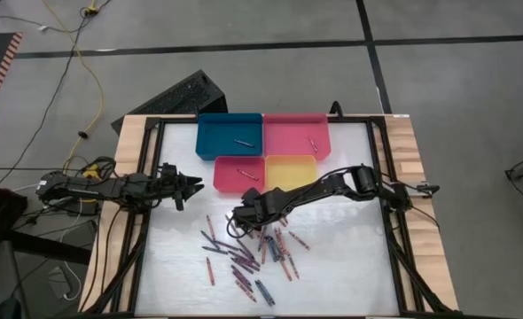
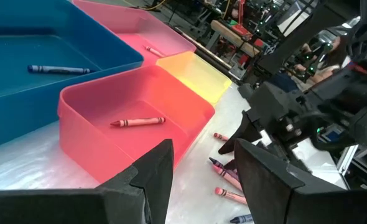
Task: Sort crayons
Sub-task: Put the violet crayon into the yellow bin
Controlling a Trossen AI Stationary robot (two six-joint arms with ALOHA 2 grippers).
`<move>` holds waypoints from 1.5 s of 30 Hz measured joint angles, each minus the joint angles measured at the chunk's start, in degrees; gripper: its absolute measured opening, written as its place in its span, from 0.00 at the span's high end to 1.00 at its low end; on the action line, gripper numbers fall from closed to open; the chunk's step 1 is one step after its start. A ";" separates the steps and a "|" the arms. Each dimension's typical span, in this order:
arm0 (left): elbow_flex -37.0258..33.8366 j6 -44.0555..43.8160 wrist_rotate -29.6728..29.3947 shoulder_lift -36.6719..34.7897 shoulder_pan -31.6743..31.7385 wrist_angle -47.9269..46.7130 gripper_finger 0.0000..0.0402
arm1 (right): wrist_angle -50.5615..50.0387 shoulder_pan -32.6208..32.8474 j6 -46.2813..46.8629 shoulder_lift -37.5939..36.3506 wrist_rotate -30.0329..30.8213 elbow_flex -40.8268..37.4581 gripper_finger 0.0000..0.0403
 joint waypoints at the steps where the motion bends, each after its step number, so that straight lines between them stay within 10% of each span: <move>1: 0.00 0.00 0.00 0.00 -0.01 0.00 0.60 | -0.09 0.00 0.00 0.14 -0.03 -0.08 0.70; 45: 0.00 -0.02 -0.30 0.01 -0.02 0.00 0.60 | -1.25 -0.04 -9.11 0.60 -2.14 6.78 1.00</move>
